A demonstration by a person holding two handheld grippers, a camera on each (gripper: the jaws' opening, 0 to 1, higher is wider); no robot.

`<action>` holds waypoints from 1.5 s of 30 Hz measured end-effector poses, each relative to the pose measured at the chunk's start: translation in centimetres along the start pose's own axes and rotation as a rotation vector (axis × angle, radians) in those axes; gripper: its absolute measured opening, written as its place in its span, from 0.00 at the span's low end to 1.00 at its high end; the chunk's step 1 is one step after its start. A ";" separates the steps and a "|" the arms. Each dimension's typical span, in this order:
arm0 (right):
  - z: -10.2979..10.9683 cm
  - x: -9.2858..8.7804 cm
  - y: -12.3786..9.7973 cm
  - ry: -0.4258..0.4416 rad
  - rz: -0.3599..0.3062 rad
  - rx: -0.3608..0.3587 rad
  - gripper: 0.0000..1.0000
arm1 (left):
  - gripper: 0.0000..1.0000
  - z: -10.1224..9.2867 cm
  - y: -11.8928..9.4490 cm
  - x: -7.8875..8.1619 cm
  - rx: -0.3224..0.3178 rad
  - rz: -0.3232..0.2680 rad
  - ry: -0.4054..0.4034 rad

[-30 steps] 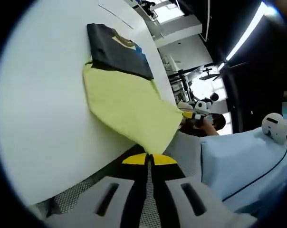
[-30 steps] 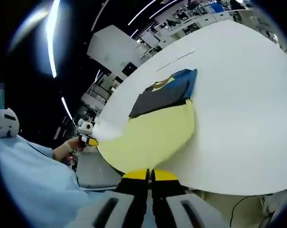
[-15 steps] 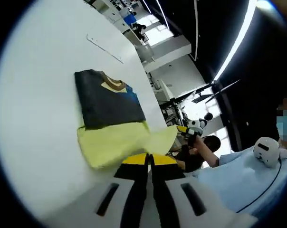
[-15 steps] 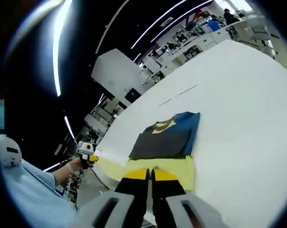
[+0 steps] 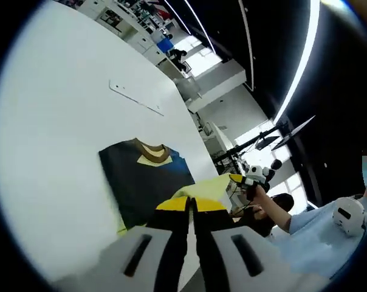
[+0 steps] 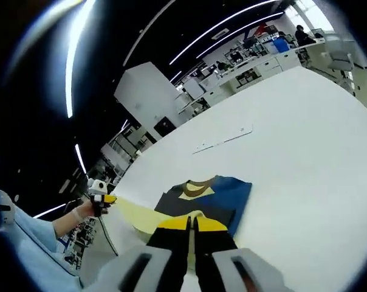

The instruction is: Fold the garment on the visible template until the final outline fits inside the template.

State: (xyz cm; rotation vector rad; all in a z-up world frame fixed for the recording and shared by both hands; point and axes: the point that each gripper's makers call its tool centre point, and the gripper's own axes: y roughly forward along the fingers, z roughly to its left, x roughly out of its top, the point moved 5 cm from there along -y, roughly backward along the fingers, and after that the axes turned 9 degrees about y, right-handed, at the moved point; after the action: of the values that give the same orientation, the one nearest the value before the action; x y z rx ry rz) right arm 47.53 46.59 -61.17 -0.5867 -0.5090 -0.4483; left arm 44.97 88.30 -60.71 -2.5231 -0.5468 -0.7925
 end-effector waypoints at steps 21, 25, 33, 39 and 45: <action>-3.9 4.6 6.5 -0.027 -0.013 -0.103 0.00 | 0.00 6.3 4.1 4.0 0.122 -0.158 -0.045; -5.2 3.9 7.5 -0.011 0.018 -0.135 0.00 | 0.00 7.5 4.8 3.5 0.152 -0.137 -0.069; -7.6 3.1 8.3 0.053 0.043 -0.159 0.00 | 0.00 9.4 5.2 2.2 0.222 -0.126 -0.106; -8.5 2.0 8.8 0.080 0.064 -0.173 0.00 | 0.00 10.2 5.5 0.7 0.256 -0.091 -0.115; -9.2 1.0 9.3 0.094 0.096 -0.196 0.00 | 0.00 11.3 5.5 -1.1 0.309 -0.033 -0.139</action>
State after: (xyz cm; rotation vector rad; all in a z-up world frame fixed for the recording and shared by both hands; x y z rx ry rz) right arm 56.18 47.61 -71.01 -0.7719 -0.3480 -0.4351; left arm 51.72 89.23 -71.33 -2.2967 -0.7006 -0.5011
